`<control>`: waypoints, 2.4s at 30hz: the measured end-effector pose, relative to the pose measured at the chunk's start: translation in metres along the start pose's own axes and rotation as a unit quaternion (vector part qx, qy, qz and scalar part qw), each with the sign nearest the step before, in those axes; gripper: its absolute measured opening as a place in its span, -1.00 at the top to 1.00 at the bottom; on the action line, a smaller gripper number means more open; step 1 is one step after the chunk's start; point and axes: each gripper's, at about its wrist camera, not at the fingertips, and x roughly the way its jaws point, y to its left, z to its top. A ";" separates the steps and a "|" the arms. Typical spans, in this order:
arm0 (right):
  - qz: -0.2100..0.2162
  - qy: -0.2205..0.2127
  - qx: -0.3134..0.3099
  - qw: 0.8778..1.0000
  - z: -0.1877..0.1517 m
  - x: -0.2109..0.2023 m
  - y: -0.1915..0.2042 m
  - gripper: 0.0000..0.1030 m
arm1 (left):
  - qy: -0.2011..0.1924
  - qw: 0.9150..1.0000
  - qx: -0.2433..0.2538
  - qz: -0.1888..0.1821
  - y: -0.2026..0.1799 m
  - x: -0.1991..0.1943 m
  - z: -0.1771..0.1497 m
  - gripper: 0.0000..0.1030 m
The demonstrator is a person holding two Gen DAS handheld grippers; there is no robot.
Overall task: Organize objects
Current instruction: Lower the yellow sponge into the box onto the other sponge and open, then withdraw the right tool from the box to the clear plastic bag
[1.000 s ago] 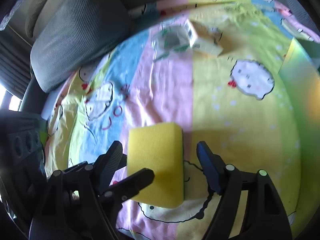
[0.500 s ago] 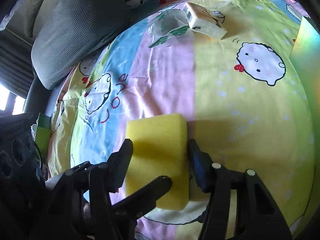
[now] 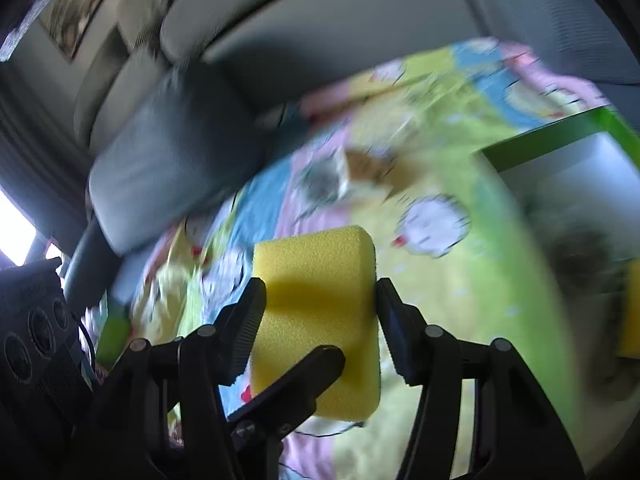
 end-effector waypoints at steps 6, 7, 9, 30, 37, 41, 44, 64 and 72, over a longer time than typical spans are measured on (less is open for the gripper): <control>-0.025 -0.090 0.063 0.994 0.004 -0.060 -0.052 -0.11 | -0.016 0.995 0.088 -0.045 -0.066 0.021 0.019 -0.02; -0.029 -0.105 0.075 0.991 0.003 -0.069 -0.061 -0.11 | -0.018 0.993 0.100 -0.053 -0.076 0.025 0.020 -0.02; -0.036 -0.132 0.098 0.986 0.002 -0.082 -0.079 -0.10 | -0.018 0.990 0.122 -0.064 -0.095 0.033 0.023 -0.02; -0.103 -0.201 0.245 0.943 -0.025 -0.110 -0.176 -0.04 | 0.050 0.984 0.141 -0.091 -0.145 0.111 0.012 -0.02; -0.122 -0.203 0.240 0.941 -0.027 -0.116 -0.175 -0.26 | 0.038 0.987 0.145 -0.063 -0.138 0.095 0.012 -0.02; -0.115 -0.212 0.226 0.944 -0.025 -0.120 -0.166 -0.41 | 0.022 0.988 0.145 -0.046 -0.128 0.077 0.013 -0.25; -0.108 -0.215 0.215 0.947 -0.020 -0.121 -0.155 -0.57 | 0.012 0.991 0.128 -0.045 -0.113 0.064 0.015 -0.31; -0.052 -0.104 0.038 0.992 0.019 -0.016 -0.029 -0.69 | -0.013 0.976 -0.122 0.179 0.119 -0.008 -0.015 -0.31; -0.068 -0.027 -0.019 0.997 0.038 0.058 0.017 -0.69 | 0.006 0.949 -0.253 0.189 0.195 -0.020 -0.038 -0.31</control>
